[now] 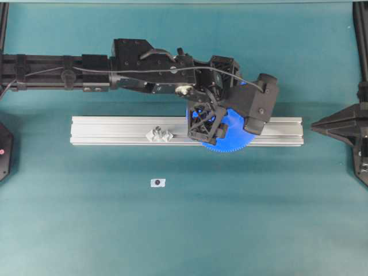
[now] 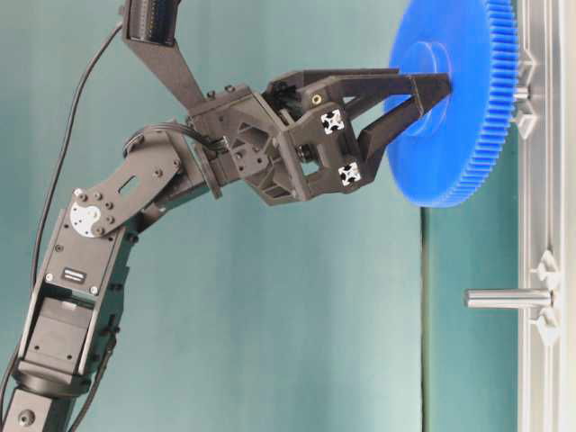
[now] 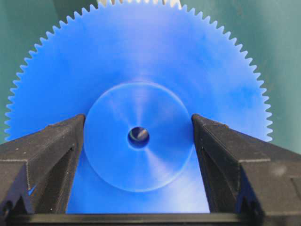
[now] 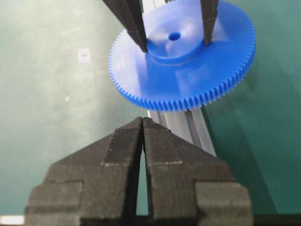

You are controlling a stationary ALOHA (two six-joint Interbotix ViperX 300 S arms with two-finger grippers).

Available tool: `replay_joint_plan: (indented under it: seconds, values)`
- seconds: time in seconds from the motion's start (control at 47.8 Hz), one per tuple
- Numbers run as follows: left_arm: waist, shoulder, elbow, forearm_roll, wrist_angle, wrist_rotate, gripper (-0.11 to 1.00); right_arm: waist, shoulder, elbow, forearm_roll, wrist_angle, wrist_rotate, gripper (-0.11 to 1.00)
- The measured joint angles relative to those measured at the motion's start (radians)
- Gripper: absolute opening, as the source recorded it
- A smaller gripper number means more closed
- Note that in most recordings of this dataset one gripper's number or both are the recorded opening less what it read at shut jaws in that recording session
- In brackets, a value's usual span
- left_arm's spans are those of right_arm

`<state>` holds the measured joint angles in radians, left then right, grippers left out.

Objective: Insert the large gear onto the shaft.
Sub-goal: 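Align the gear's center hole with the right shaft tip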

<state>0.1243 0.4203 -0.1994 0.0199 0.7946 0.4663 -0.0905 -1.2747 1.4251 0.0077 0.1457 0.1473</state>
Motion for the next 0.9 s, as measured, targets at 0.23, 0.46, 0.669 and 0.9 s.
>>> replay_joint_plan:
  seconds: [0.23, 0.46, 0.669, 0.9]
  values:
    - [0.002, 0.02, -0.028, 0.0, 0.002, -0.026, 0.78, 0.0, 0.0, 0.002, 0.0, 0.002, 0.0, 0.1]
    - [0.003, 0.02, -0.028, 0.002, 0.008, -0.069, 0.78, 0.0, 0.0, 0.0, 0.0, 0.0, 0.0, 0.1]
    - [0.005, 0.02, -0.028, 0.0, 0.021, -0.06, 0.78, 0.0, 0.0, 0.0, 0.0, 0.0, 0.0, 0.1]
    - [0.005, 0.023, -0.028, 0.0, 0.002, -0.043, 0.78, 0.0, -0.002, 0.0, 0.0, 0.0, 0.0, 0.1]
